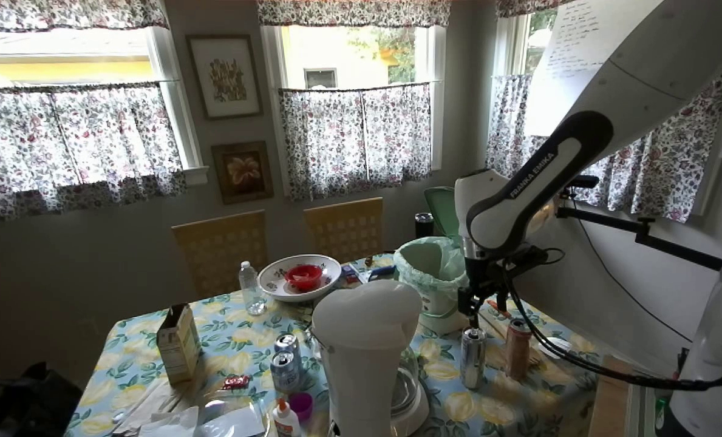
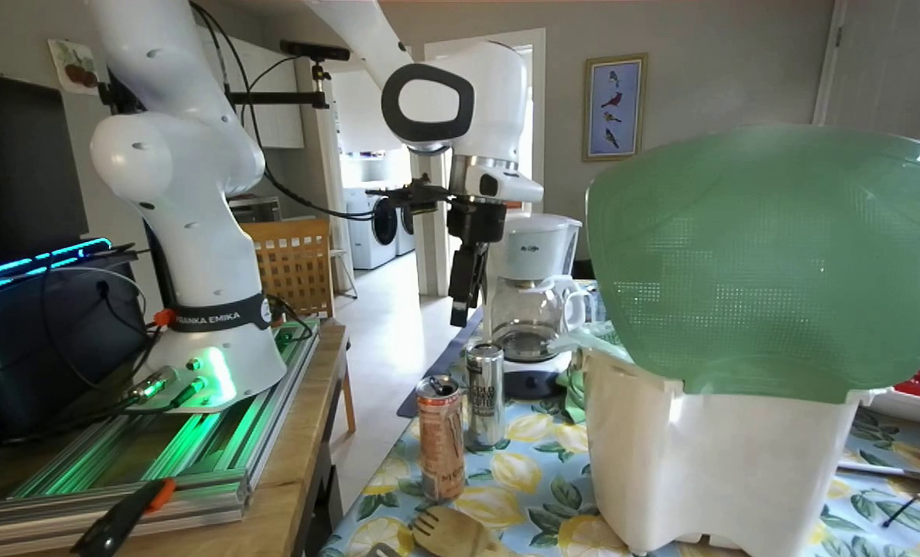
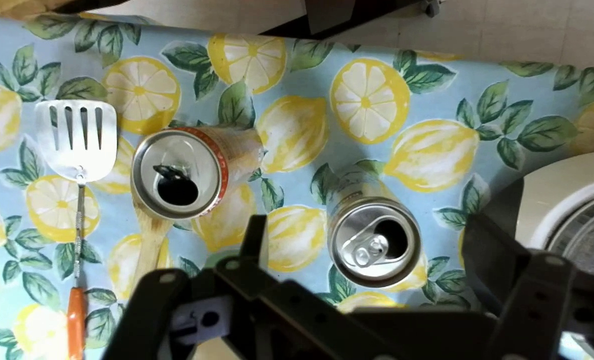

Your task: Put the two soda cans into the bin

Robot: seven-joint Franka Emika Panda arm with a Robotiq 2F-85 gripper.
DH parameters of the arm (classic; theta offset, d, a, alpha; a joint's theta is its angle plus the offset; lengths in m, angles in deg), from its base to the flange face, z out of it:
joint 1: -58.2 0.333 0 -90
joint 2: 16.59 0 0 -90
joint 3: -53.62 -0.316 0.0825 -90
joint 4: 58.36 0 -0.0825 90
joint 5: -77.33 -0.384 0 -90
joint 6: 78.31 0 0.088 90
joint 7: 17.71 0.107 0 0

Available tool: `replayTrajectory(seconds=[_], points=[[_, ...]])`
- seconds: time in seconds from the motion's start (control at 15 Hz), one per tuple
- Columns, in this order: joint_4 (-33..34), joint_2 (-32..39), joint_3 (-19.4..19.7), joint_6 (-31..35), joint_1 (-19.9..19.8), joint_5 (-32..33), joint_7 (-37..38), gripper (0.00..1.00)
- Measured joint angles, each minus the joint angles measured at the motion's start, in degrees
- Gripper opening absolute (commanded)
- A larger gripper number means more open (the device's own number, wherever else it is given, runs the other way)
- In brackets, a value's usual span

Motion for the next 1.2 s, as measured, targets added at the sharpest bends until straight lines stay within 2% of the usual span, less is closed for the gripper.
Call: replayTrajectory(seconds=[0.33,0.87,0.93,1.0,1.2], points=[[0.0,4.2,0.0,6.2,0.1,1.8,0.7,1.0],[0.9,8.8,0.2,10.9,0.8,1.8,0.7,1.0],[1.0,9.3,0.2,11.3,1.0,1.8,0.7,0.75],[1.2,9.7,0.3,11.5,1.2,1.8,0.7,0.72],[1.7,10.8,0.6,12.1,1.7,1.8,0.7,0.51]])
